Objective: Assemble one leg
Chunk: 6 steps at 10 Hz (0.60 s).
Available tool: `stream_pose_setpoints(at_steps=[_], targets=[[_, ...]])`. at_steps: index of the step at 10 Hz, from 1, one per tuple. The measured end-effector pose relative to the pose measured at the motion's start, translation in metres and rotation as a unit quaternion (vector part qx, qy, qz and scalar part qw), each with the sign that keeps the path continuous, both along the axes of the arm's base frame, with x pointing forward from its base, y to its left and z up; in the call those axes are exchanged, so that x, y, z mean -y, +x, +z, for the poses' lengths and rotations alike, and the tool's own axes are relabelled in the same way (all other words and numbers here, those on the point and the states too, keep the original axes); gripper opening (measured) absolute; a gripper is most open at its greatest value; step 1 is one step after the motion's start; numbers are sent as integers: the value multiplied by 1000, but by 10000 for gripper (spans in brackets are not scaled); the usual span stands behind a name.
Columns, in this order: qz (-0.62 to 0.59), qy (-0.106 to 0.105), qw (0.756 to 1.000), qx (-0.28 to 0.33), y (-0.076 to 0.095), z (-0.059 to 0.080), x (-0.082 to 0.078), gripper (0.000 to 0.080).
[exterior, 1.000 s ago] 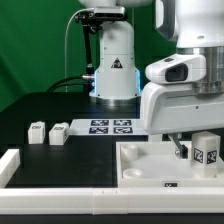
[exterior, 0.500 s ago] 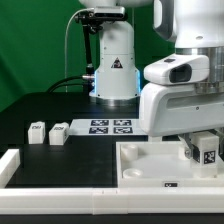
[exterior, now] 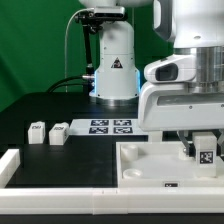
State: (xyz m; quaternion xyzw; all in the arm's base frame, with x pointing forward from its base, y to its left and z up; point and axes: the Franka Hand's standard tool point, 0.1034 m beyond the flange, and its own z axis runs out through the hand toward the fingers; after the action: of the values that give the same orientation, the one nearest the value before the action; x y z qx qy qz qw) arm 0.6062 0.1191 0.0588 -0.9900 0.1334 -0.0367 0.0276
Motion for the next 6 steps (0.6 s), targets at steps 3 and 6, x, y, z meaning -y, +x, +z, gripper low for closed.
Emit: stream_pose_setpoints(at_steps=[3, 6], targets=[[-208, 19, 978, -8, -1, -1, -1, 287], [-363, 39, 931, -15, -1, -2, -5, 287]])
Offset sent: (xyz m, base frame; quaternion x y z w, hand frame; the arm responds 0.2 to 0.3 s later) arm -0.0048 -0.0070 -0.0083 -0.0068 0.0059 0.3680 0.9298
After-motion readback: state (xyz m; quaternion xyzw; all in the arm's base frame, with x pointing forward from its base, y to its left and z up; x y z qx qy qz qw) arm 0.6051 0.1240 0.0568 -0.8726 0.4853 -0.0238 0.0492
